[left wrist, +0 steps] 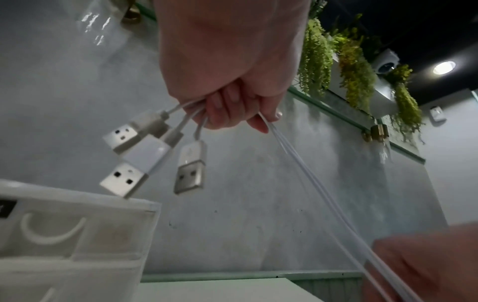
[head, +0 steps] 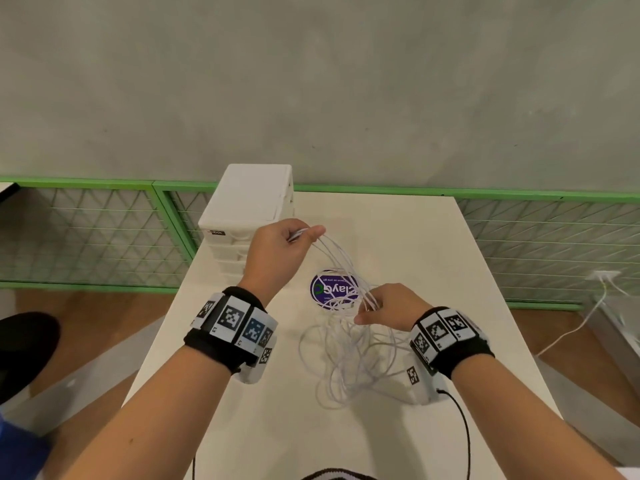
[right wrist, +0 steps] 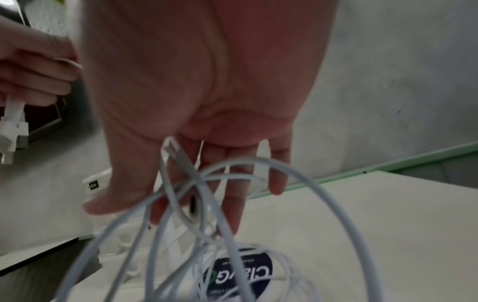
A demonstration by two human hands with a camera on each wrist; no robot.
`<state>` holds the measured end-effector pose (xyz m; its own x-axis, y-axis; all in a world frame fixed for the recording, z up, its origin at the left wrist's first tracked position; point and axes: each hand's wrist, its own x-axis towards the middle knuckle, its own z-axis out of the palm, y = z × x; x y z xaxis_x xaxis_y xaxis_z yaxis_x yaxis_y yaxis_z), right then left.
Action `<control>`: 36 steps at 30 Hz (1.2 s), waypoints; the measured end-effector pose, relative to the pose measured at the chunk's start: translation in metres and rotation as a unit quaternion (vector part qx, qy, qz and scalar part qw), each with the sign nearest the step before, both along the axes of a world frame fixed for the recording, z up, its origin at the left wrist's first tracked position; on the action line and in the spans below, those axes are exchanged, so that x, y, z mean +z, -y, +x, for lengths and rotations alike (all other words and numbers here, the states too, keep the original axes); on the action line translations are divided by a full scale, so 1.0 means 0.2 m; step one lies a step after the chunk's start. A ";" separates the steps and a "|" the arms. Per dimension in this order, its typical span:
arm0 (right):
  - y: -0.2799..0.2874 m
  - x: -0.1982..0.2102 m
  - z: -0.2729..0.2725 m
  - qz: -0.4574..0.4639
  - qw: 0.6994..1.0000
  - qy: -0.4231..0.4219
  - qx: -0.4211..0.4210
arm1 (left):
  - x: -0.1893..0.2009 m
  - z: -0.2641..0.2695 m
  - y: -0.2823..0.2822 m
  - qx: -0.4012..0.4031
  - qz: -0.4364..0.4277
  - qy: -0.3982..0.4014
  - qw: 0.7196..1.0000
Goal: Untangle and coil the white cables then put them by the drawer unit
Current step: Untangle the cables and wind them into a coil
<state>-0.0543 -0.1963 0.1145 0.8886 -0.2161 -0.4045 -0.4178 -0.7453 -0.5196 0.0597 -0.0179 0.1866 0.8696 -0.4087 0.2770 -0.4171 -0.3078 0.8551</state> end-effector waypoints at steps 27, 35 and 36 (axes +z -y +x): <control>-0.08 0.19 0.03 0.205 0.943 0.261 -0.019 | 0.00 -0.08 0.09 -0.118 0.027 -0.023 0.992; -0.05 0.33 0.06 0.218 0.876 0.422 -0.079 | -0.04 -0.13 0.00 -0.302 0.119 -0.238 0.915; -0.04 0.33 0.07 0.209 0.877 0.426 -0.076 | -0.02 -0.16 0.01 -0.316 0.102 -0.256 0.908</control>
